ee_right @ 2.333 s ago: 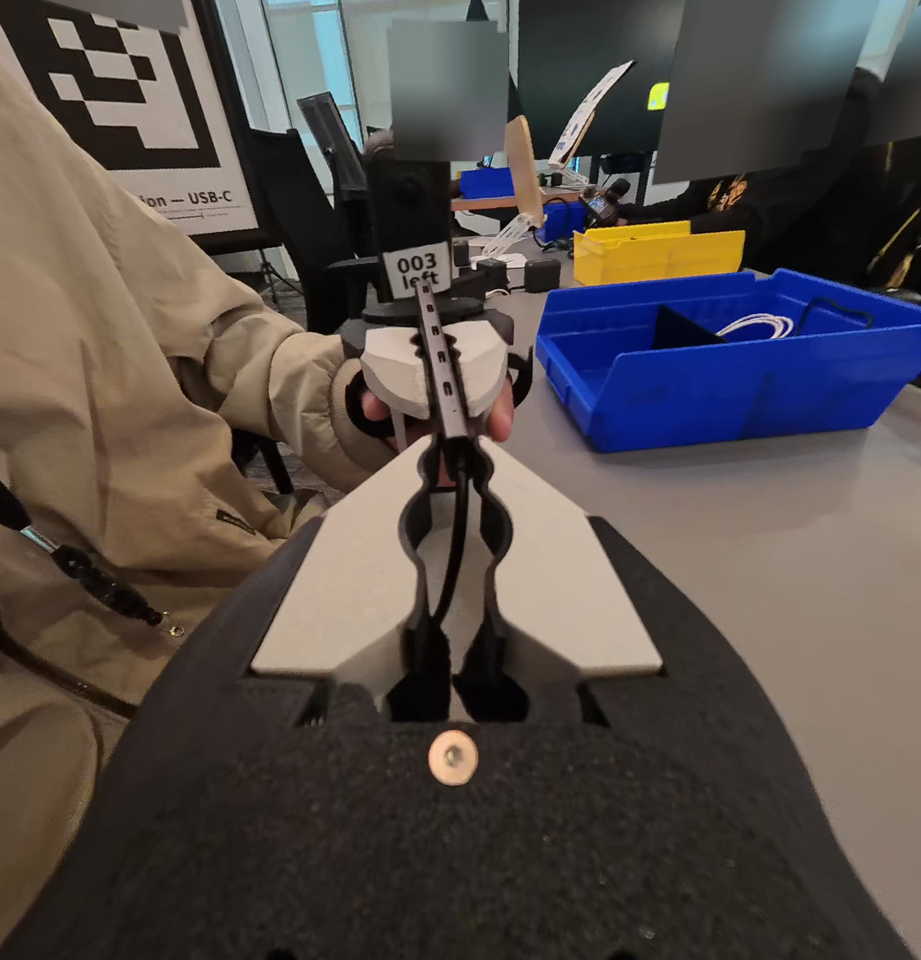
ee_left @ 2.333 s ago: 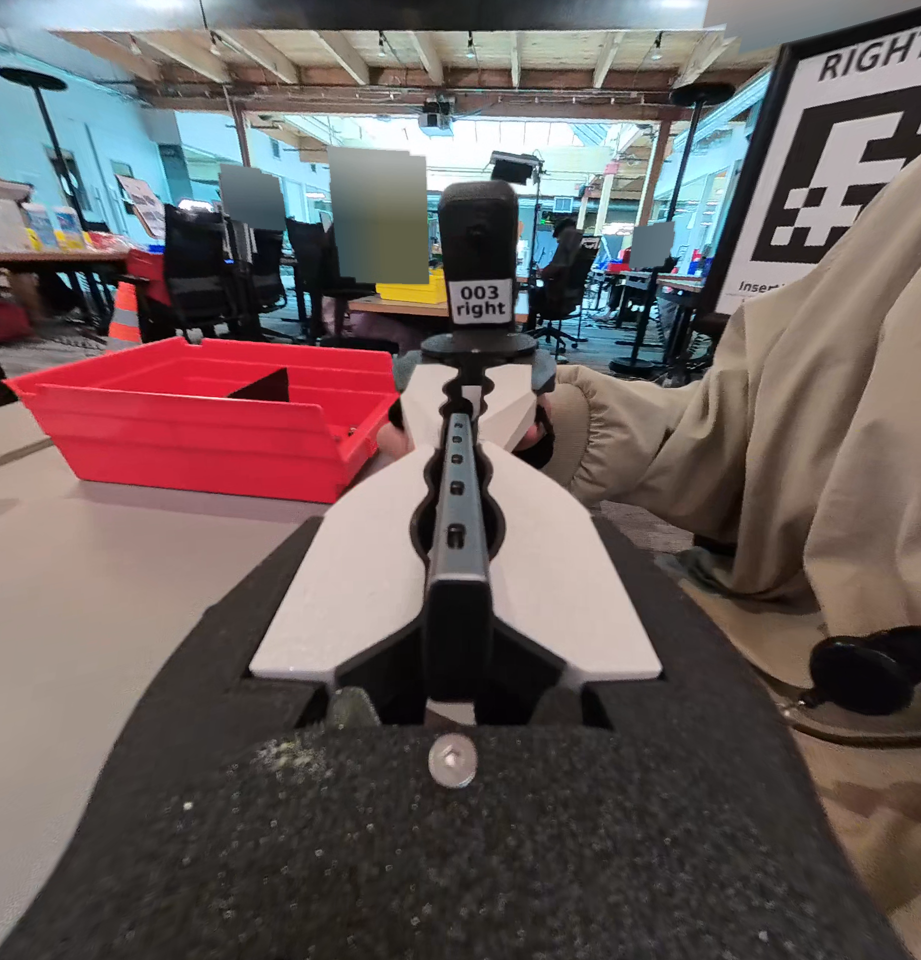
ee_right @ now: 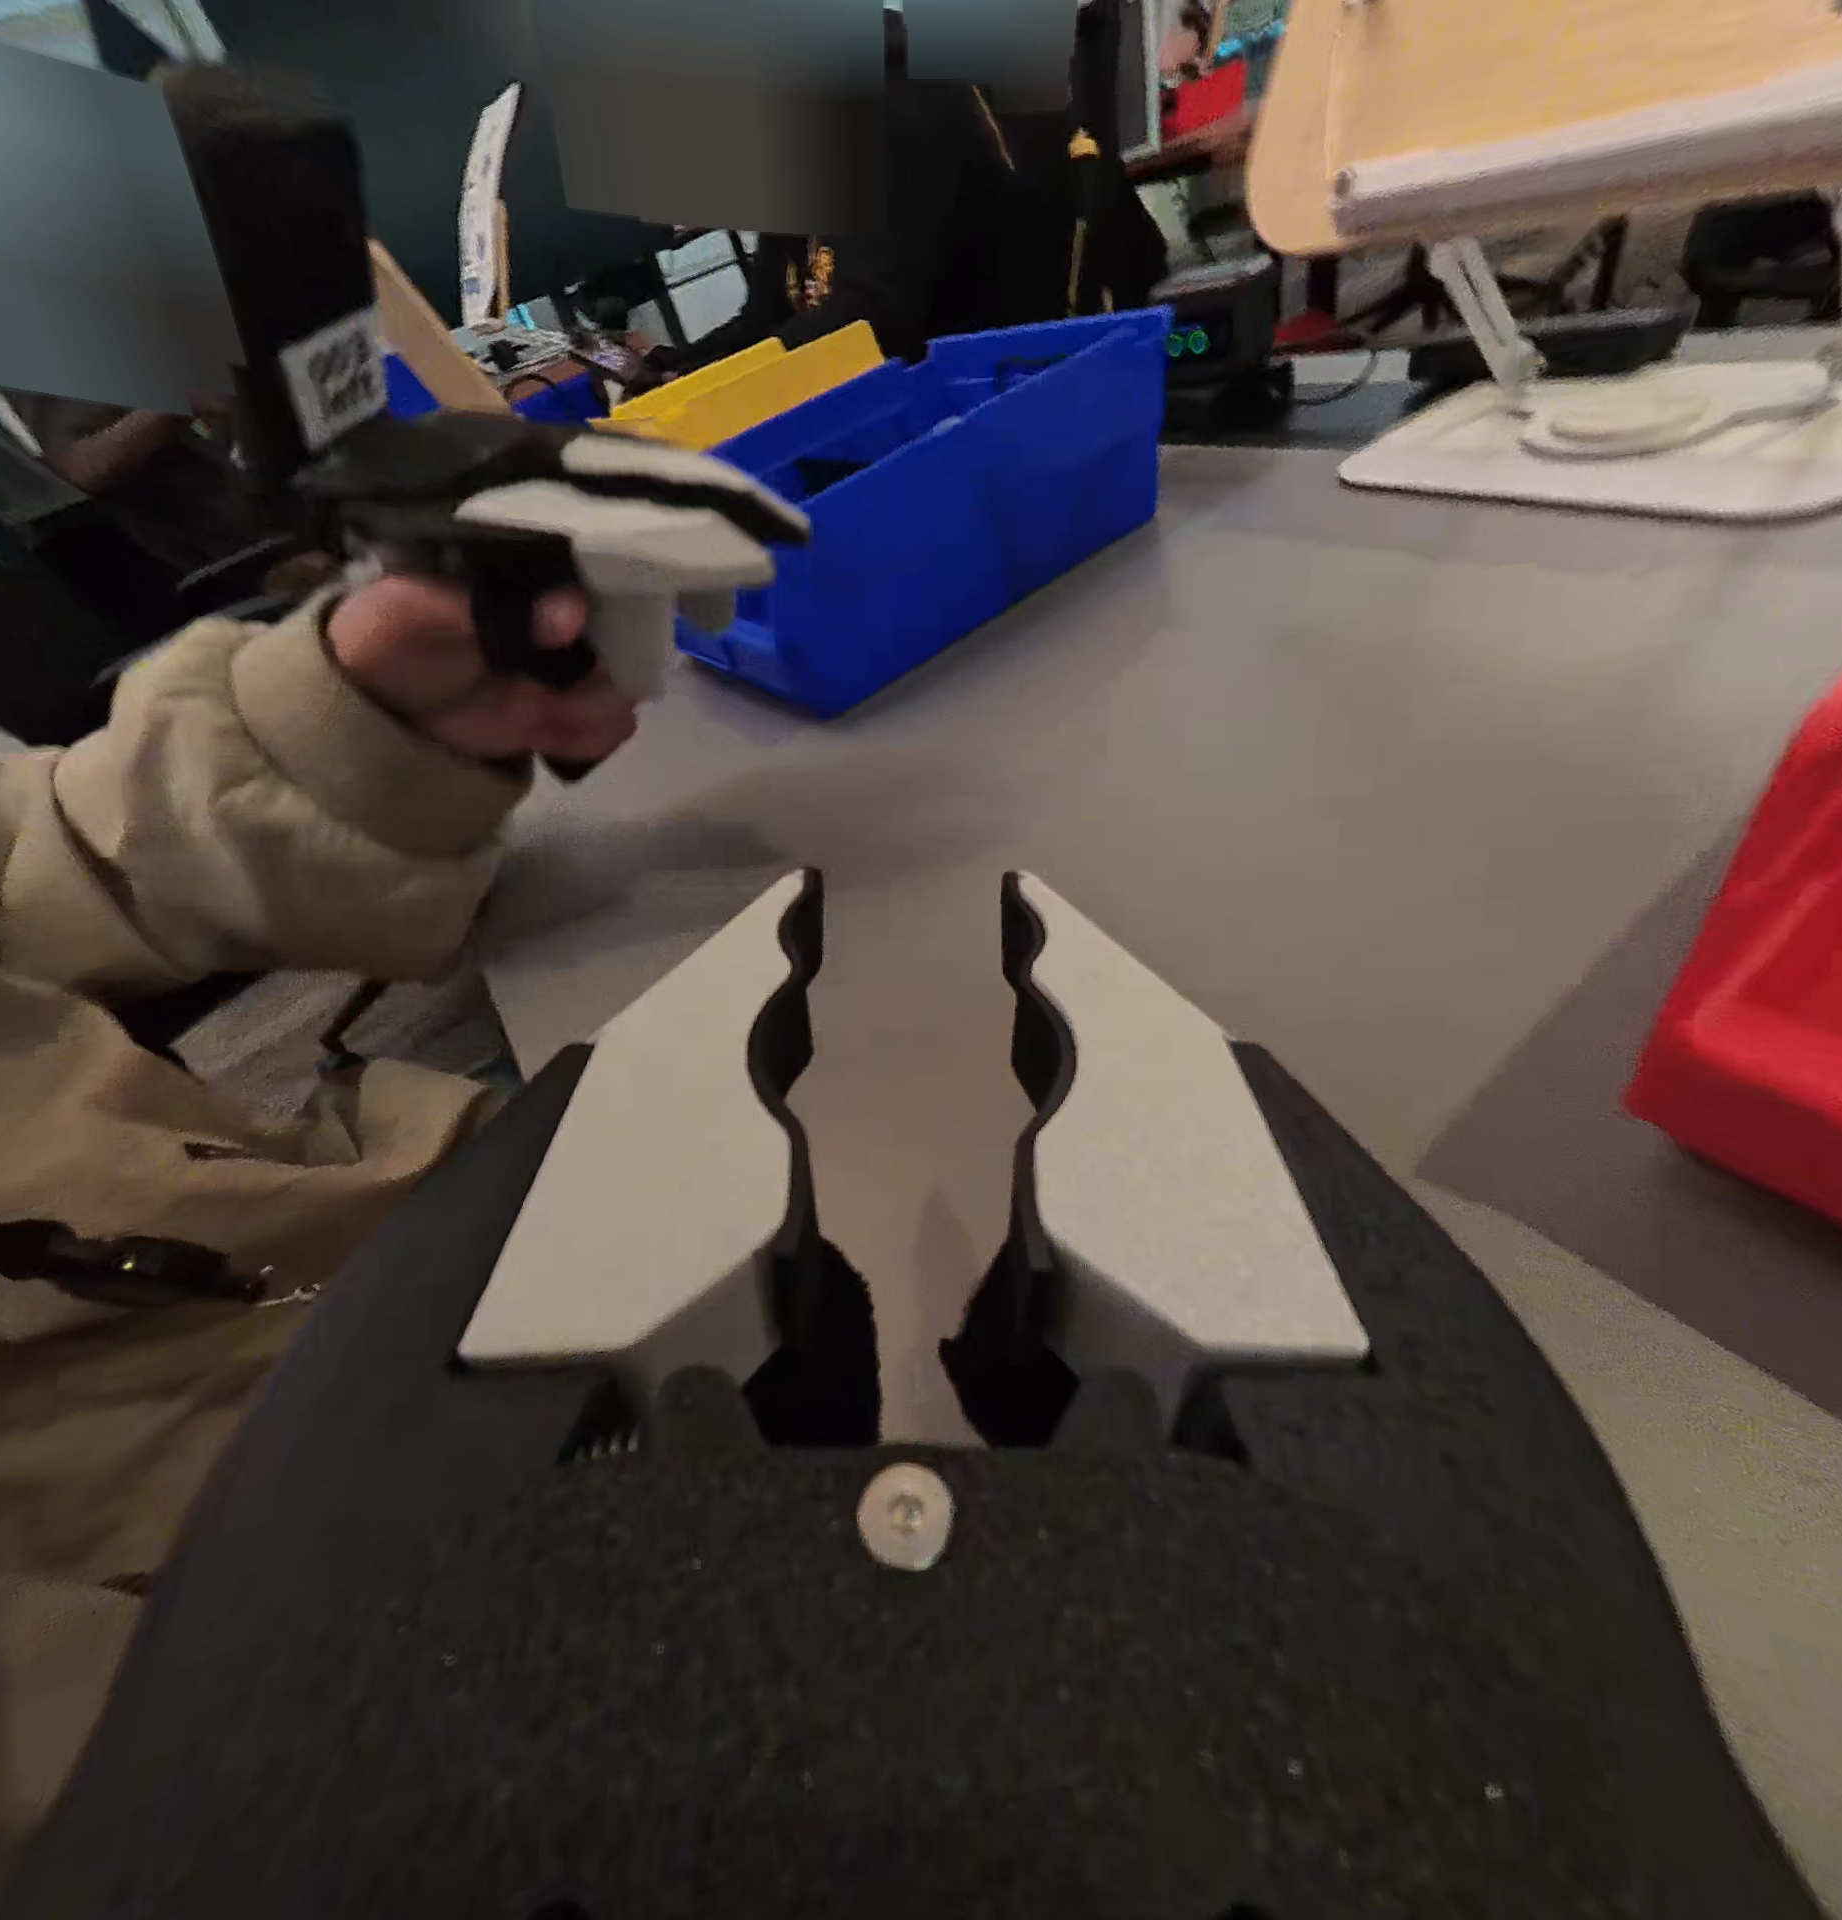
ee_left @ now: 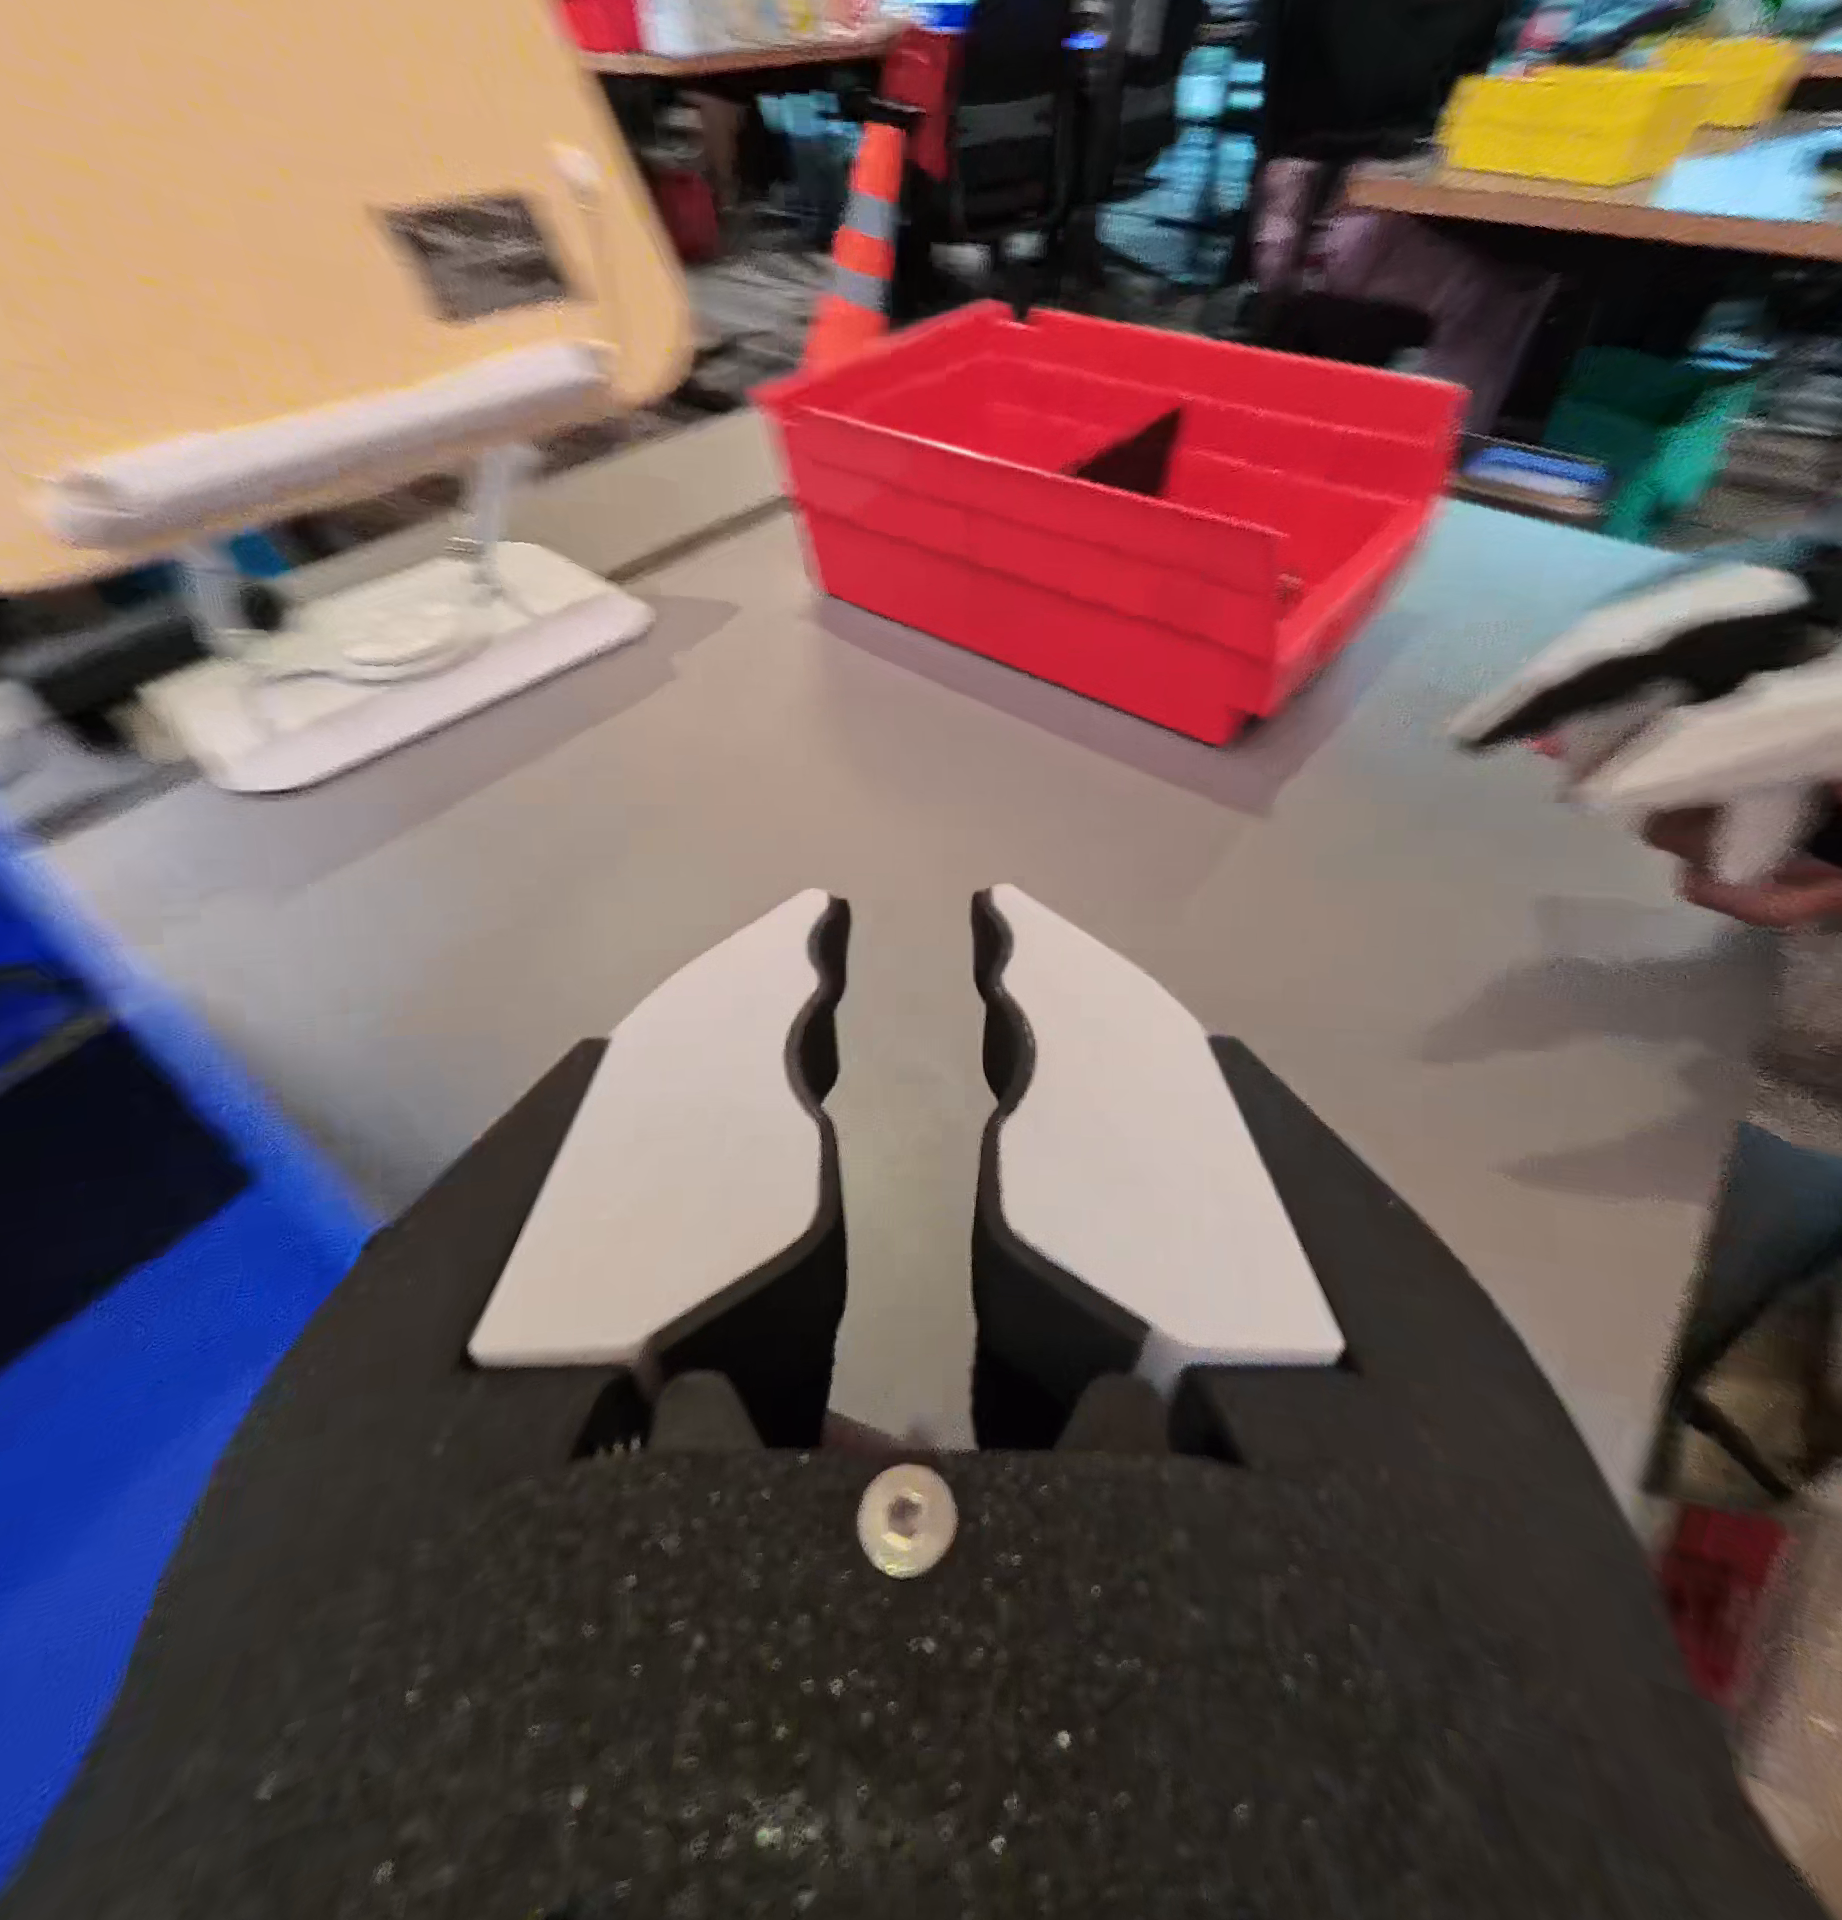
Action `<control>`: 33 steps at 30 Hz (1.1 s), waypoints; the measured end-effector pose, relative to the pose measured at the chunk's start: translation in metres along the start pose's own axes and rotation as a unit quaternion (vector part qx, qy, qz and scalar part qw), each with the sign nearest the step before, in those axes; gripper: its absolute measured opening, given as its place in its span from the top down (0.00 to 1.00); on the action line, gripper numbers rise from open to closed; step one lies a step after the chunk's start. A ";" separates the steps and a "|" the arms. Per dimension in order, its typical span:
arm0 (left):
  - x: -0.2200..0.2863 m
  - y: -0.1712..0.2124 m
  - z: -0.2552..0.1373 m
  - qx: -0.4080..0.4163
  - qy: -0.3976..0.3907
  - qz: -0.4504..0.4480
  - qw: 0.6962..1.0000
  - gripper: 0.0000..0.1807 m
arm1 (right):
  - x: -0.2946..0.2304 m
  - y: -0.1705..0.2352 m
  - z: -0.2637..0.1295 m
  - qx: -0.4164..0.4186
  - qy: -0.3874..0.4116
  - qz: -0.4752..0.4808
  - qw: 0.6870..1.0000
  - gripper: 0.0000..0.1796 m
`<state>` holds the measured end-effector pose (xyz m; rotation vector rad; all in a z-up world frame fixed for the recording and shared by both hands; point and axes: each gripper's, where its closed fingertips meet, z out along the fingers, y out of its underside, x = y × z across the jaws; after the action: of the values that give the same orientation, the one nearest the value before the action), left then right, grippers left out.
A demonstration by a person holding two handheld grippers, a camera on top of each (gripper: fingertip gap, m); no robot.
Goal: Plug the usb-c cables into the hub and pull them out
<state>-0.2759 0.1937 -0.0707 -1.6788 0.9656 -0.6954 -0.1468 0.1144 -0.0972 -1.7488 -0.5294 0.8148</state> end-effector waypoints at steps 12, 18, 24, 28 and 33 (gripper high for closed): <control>-0.280 0.025 -0.026 -0.342 -0.247 0.115 0.899 0.80 | -0.004 0.008 0.001 -0.007 -0.020 -0.040 0.999 0.84; -0.335 0.069 0.023 -0.441 -0.226 0.085 0.865 0.81 | -0.001 0.005 0.002 -0.002 -0.033 -0.016 0.999 0.84; -0.359 0.087 0.031 -0.477 -0.264 0.131 0.828 0.84 | -0.001 0.011 0.000 -0.013 -0.041 -0.010 0.999 0.84; -0.363 0.090 0.032 -0.477 -0.278 0.155 0.819 0.84 | 0.000 0.014 0.000 -0.018 -0.044 -0.001 0.999 0.84; -0.362 0.089 0.031 -0.466 -0.277 0.177 0.821 0.87 | 0.002 0.013 -0.001 -0.015 -0.043 0.005 0.999 0.84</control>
<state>-0.4584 0.5079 -0.1609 -2.2291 1.2076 0.6362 -0.1456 0.1110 -0.1097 -1.7519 -0.5932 0.8961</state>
